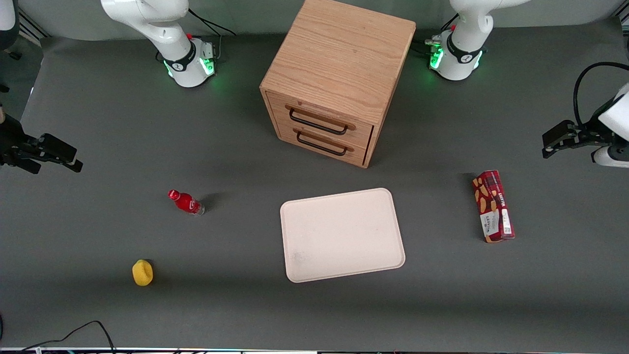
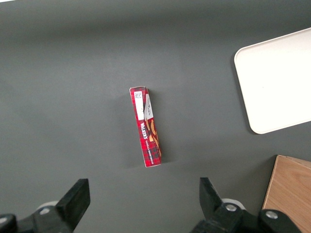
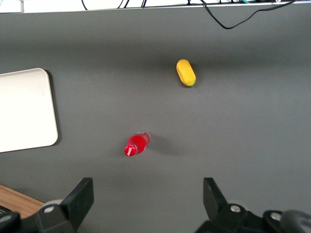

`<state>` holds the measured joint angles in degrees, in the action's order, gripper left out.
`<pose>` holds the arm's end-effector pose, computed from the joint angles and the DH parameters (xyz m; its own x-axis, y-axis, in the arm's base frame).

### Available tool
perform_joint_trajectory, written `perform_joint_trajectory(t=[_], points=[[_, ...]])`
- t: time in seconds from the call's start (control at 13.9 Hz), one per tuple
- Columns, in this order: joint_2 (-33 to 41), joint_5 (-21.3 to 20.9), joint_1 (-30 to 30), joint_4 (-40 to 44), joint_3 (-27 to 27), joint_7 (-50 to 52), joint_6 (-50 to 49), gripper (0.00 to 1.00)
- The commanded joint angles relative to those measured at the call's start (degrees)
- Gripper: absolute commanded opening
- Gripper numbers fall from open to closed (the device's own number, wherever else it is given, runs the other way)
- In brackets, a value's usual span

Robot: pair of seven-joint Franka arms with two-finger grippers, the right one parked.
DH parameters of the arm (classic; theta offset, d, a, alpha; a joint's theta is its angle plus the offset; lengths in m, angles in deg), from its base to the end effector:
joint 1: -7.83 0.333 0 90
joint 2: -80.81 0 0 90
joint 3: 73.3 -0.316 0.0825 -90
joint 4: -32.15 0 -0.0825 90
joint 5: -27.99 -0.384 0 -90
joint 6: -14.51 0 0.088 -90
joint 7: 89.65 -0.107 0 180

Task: Place red cookie box on tray
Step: 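Move the left gripper toward the red cookie box beside the tray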

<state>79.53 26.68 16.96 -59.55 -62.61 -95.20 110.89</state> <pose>0.5713 -0.0122 0.6081 0.9904 -0.1259 0.0576 -0.1247 -0.9919 -0.0244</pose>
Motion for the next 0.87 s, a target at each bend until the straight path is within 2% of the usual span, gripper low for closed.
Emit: perform_joint_trajectory(t=[0.0,0.79], points=[[-0.8,0.2,-0.1,1.4,-0.4,-0.9,-1.5,1.0],[-2.2,0.2,-1.0,1.5,-0.2,0.2,-1.6,1.0]])
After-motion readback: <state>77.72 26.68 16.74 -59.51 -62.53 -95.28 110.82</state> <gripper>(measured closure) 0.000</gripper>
